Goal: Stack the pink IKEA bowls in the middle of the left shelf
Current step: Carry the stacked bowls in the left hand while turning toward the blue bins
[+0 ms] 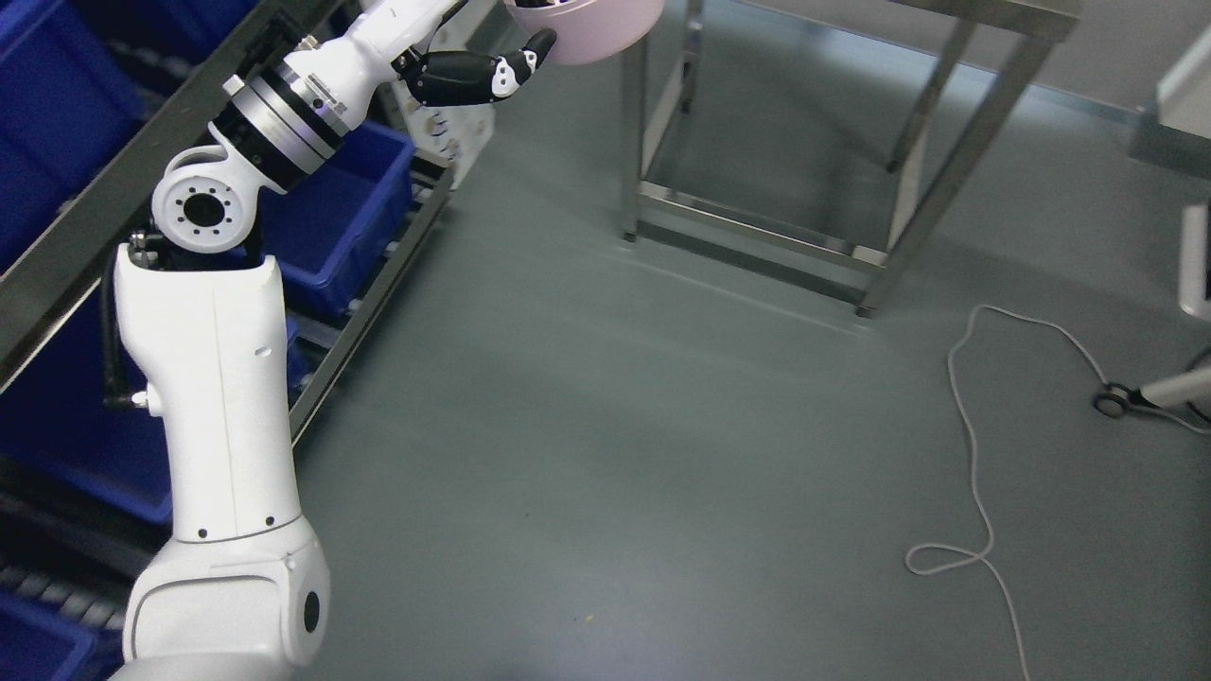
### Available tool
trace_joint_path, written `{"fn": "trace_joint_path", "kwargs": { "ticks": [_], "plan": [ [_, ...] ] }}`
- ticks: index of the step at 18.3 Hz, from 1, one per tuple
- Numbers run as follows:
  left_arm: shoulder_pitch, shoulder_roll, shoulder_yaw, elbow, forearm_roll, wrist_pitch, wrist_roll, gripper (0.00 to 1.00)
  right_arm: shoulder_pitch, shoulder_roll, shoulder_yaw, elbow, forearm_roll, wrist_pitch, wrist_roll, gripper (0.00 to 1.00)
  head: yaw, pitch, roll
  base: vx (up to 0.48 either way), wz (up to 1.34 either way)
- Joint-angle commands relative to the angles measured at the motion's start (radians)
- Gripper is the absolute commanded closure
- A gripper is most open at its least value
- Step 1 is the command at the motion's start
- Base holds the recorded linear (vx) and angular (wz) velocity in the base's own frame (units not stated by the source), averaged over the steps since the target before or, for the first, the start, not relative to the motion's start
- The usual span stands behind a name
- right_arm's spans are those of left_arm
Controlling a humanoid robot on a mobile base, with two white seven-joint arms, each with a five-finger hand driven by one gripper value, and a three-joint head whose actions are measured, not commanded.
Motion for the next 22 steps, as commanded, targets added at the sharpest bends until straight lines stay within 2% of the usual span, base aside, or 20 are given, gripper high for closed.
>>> {"fn": "trace_joint_path", "kwargs": {
  "ticks": [1,11,16,22],
  "plan": [
    [-0.002,0.018,0.008,-0.002,-0.002,0.002,0.004,0.97,0.000,-0.017,-0.009,0.000,0.008,0.001,0.005,0.00,0.0000,0.000,0.000,-0.284,1.14],
    [-0.006,0.018,0.024,-0.002,0.000,0.004,0.004,0.97,0.000,-0.017,-0.011,0.000,0.008,0.001,0.007,0.00,0.0000,0.000,0.000,-0.162,1.24],
    [-0.019,0.018,0.024,-0.002,0.000,0.008,0.005,0.97,0.000,-0.017,-0.009,0.000,0.008,0.001,0.005,0.00,0.0000,0.000,0.000,0.059,0.85],
    [-0.108,0.018,0.030,0.018,-0.038,0.077,0.005,0.97,0.000,-0.017,-0.009,0.000,0.008,0.001,0.005,0.00,0.0000,0.000,0.000,0.135,0.43]
  ]
}}
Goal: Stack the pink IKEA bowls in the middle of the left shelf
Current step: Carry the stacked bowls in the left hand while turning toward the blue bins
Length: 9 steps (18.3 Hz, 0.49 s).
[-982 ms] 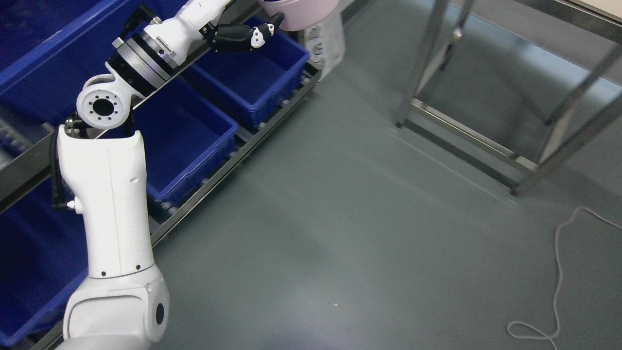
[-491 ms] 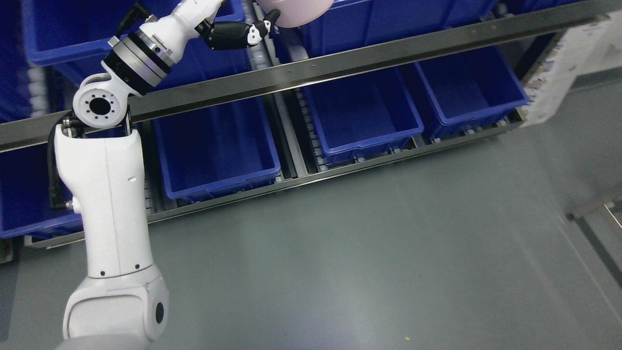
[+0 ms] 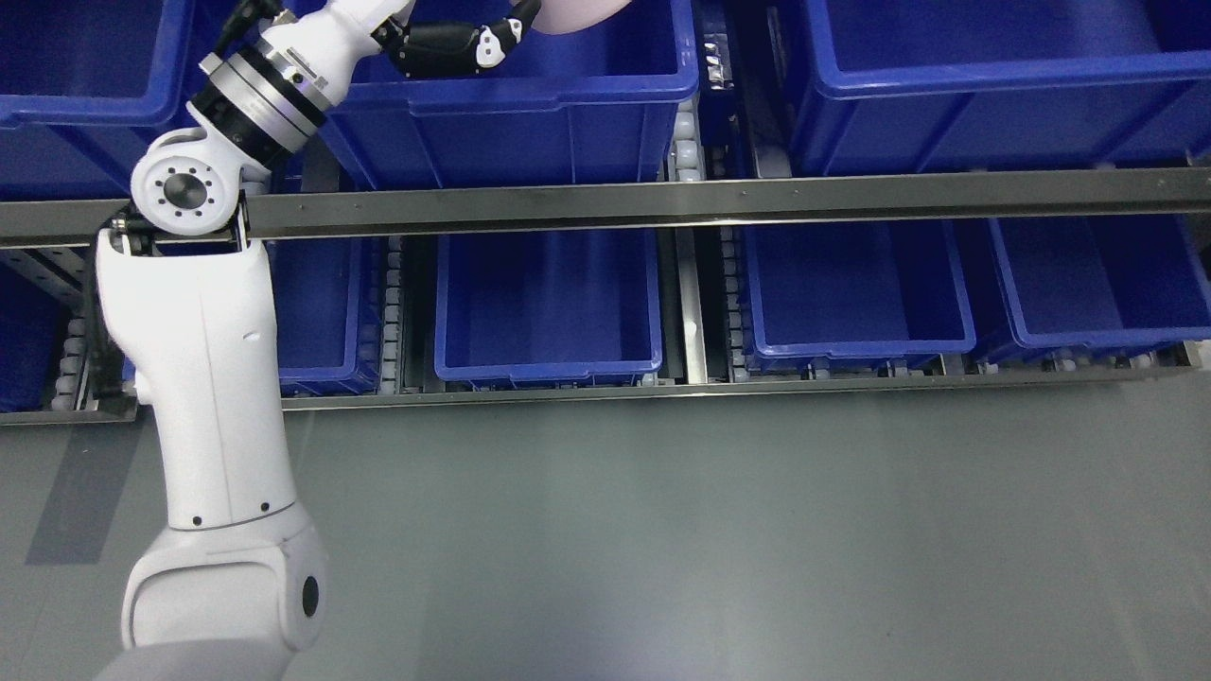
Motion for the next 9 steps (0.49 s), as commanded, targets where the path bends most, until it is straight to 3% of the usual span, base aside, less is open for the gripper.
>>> {"fn": "trace_joint_path", "kwargs": {
  "ticks": [1,4,9],
  "plan": [
    [-0.077,0.017,0.007,0.048,-0.070,0.047,0.000,0.97,0.000,-0.017,-0.011,0.000,0.008,0.001,-0.001,0.00,0.0000,0.000,0.000,0.167,0.28],
    [-0.077,0.055,-0.008,0.129,-0.136,0.053,-0.003,0.97,0.000,-0.017,-0.011,0.000,0.008,0.001,-0.001,0.00,0.0000,0.000,0.000,0.191,0.14],
    [-0.082,0.051,-0.065,0.226,-0.185,0.053,-0.003,0.96,0.000,-0.017,-0.011,0.000,0.008,0.001,-0.001,0.00,0.0000,0.000,0.000,0.207,-0.03]
  ]
}}
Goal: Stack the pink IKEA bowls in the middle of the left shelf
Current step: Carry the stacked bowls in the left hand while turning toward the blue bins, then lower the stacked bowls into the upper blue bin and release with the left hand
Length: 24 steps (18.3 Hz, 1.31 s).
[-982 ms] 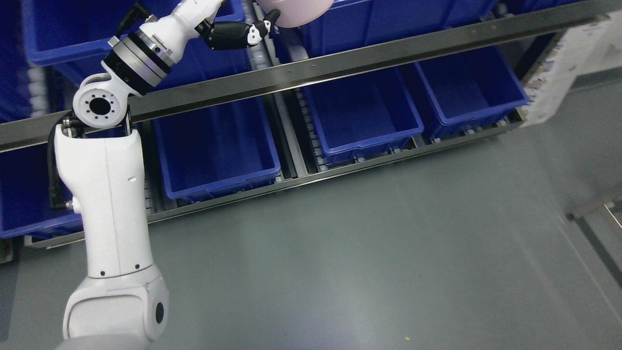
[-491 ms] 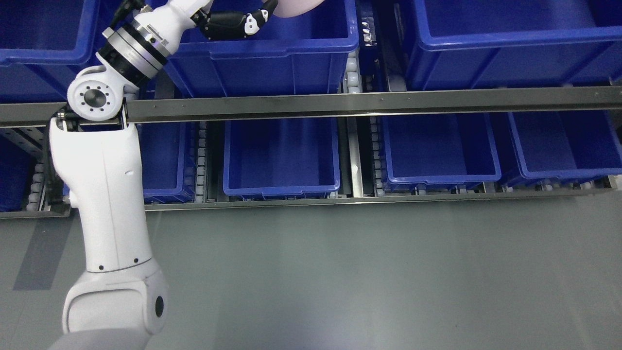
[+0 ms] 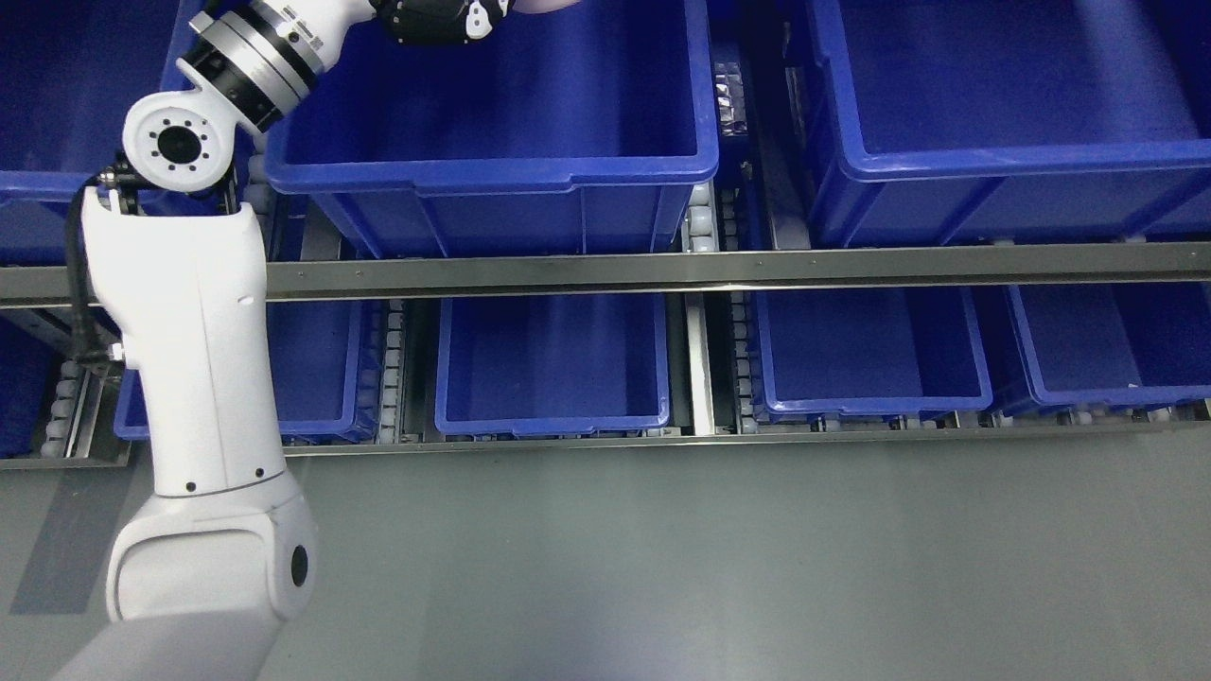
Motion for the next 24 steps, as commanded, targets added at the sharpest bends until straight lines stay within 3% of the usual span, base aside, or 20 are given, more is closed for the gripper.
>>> {"fn": "trace_joint_path", "kwargs": {
  "ticks": [1,15,16,18,21,24],
  "plan": [
    [-0.017,0.027,-0.068,0.157,-0.069,0.002,-0.001,0.96,0.000,-0.017,-0.009,0.000,0.008,0.001,-0.001,0.00,0.0000,0.000,0.000,0.145,-0.06],
    [0.083,0.030,-0.108,0.179,-0.068,0.044,-0.015,0.91,0.000,-0.017,-0.009,0.000,0.008,0.001,-0.001,0.00,0.0000,0.000,0.000,0.054,-0.01],
    [0.083,0.027,-0.107,0.177,-0.065,0.044,-0.015,0.85,0.000,-0.017,-0.011,0.000,0.008,0.001,-0.001,0.00,0.0000,0.000,0.000,0.000,0.00],
    [0.081,0.019,-0.105,0.168,-0.062,0.042,-0.014,0.49,0.000,-0.017,-0.009,0.000,0.008,0.001,-0.001,0.00,0.0000,0.000,0.000,0.000,0.00],
    [0.067,-0.001,-0.050,0.141,-0.046,0.041,-0.004,0.38,0.000,-0.017,-0.009,0.000,0.008,0.001,-0.001,0.00,0.0000,0.000,0.000,0.000,0.00],
    [-0.024,-0.008,0.091,0.116,0.021,0.048,0.019,0.32,0.000,-0.017,-0.009,0.000,0.008,0.001,-0.001,0.00,0.0000,0.000,0.000,0.000,0.00]
  ]
}}
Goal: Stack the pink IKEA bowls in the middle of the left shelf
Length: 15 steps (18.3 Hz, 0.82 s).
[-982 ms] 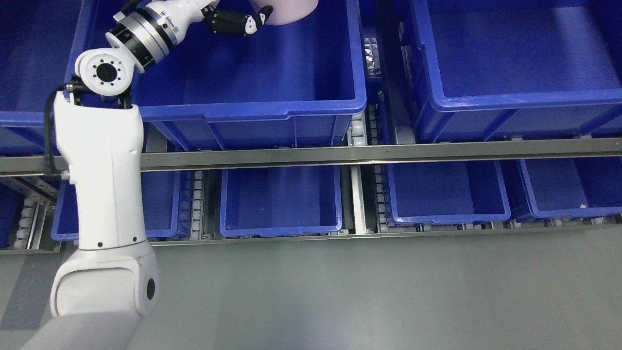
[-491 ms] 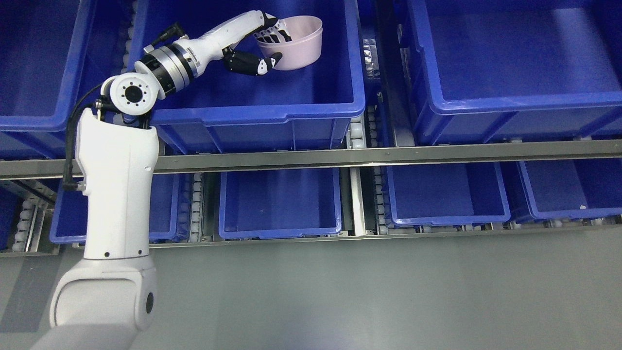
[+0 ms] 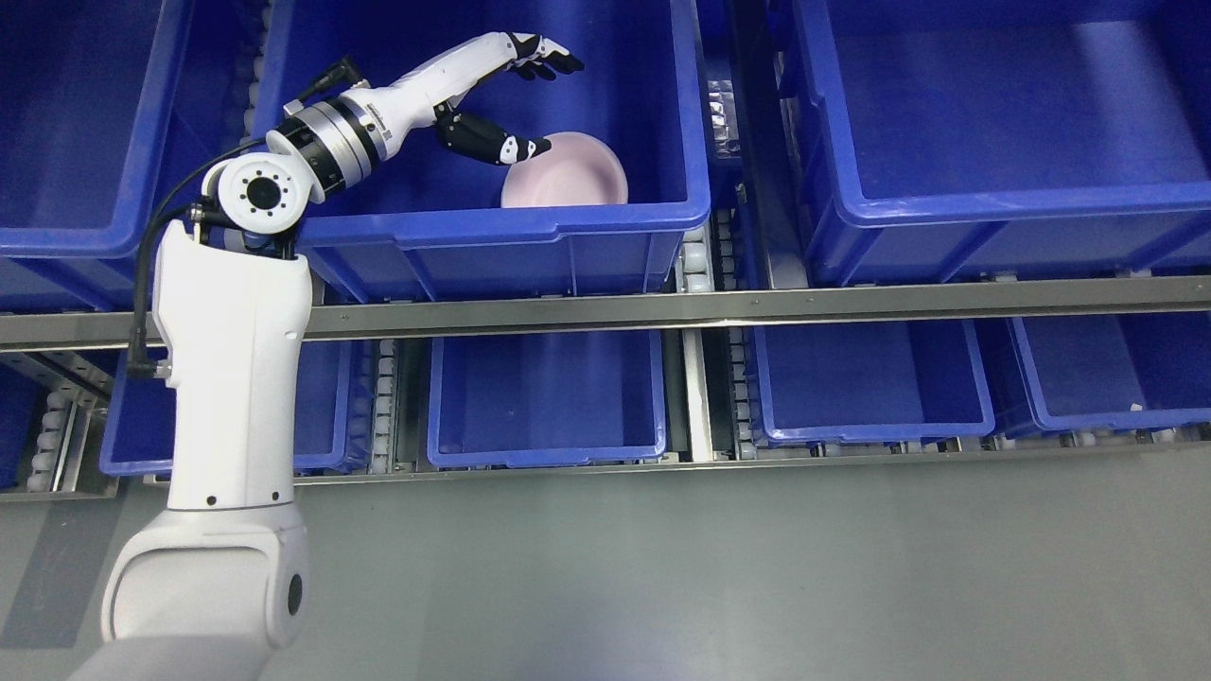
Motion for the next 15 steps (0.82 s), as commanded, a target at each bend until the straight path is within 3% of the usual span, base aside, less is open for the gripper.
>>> {"fn": "trace_joint_path", "kwargs": {
  "ticks": [1,2,3,6,8,15],
  "plan": [
    [-0.103,-0.017,0.195,-0.026,0.087,0.017,0.075,0.27,0.000,-0.017,-0.009,0.000,0.008,0.001,0.000,0.00,0.0000,0.000,0.000,0.000,0.00],
    [-0.110,-0.017,0.198,-0.020,0.131,0.039,0.182,0.15,0.000,-0.017,-0.011,0.000,0.008,0.001,0.000,0.00,0.0000,0.000,0.000,0.000,0.00],
    [-0.108,-0.017,0.194,-0.019,0.185,0.069,0.312,0.10,0.000,-0.017,-0.011,0.000,0.008,0.001,0.000,0.00,0.0000,0.000,0.000,-0.012,-0.03],
    [-0.084,-0.017,0.157,-0.022,0.401,0.120,0.607,0.06,0.000,-0.017,-0.011,0.000,0.008,0.001,0.000,0.00,0.0000,0.000,0.000,0.004,-0.01],
    [-0.041,-0.017,0.120,-0.037,0.444,0.120,0.717,0.04,0.000,-0.017,-0.011,0.000,0.008,0.001,0.000,0.00,0.0000,0.000,0.000,0.000,0.00],
    [0.083,-0.017,0.024,-0.187,0.447,0.238,0.765,0.01,0.000,-0.017,-0.009,0.000,0.008,0.001,0.000,0.00,0.0000,0.000,0.000,0.000,0.00]
  ]
}}
